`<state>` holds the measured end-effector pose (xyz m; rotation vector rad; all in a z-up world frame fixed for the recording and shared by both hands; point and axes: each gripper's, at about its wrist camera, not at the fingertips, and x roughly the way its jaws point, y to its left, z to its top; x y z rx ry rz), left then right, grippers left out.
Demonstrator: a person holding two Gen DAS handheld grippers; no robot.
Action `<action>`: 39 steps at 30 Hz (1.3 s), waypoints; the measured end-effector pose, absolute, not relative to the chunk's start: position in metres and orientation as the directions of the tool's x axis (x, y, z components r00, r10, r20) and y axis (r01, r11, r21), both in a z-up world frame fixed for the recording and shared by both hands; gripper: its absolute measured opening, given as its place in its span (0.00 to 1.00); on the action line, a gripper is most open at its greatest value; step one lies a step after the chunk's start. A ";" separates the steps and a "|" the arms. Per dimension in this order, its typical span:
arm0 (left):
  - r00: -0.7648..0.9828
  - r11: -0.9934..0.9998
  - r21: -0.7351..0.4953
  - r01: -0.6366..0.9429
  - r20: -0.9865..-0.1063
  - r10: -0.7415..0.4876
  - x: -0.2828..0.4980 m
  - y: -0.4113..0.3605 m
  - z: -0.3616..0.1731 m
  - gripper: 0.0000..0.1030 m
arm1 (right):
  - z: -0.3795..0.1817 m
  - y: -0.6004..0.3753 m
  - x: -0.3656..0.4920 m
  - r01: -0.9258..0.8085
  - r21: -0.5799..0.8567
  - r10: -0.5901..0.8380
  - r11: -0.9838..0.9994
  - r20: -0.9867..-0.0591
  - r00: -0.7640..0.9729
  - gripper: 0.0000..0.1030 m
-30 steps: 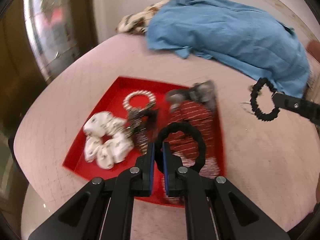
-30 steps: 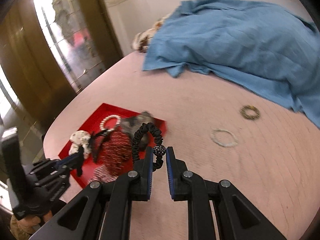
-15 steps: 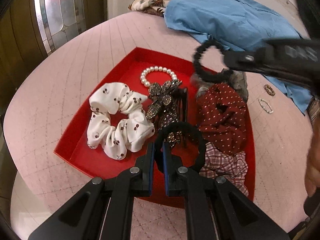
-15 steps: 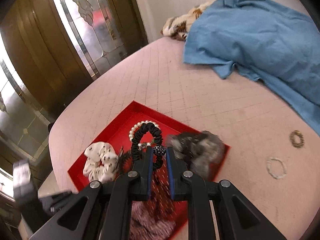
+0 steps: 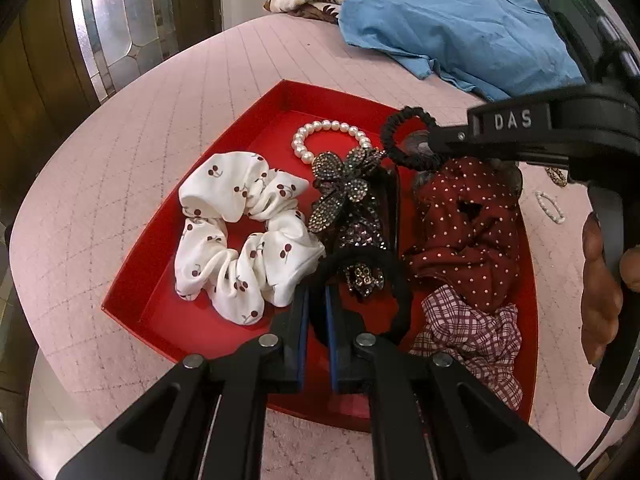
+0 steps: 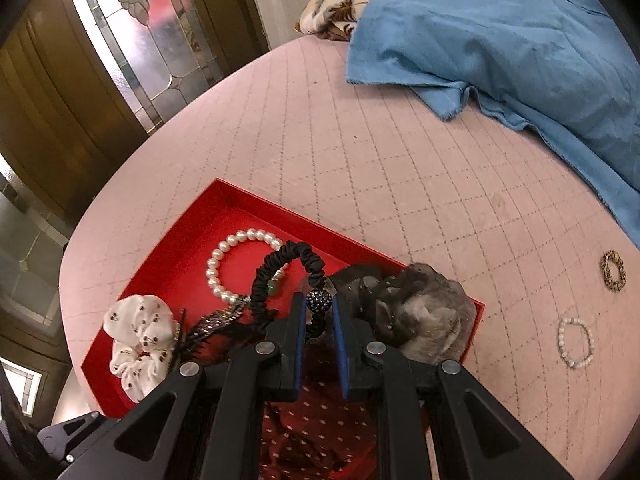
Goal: Organize jewelry
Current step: 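Carry both black hair ties over the red tray and open both tools, then move both open tools back over the remaining bracelets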
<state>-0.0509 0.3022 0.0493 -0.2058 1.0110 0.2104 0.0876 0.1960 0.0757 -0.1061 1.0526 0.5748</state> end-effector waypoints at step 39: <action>0.694 0.996 -0.085 -0.026 -0.718 -0.043 -0.071 0.181 0.174 0.54 | 0.193 -0.049 0.021 -0.268 0.109 0.267 0.957 -0.694 0.668 0.36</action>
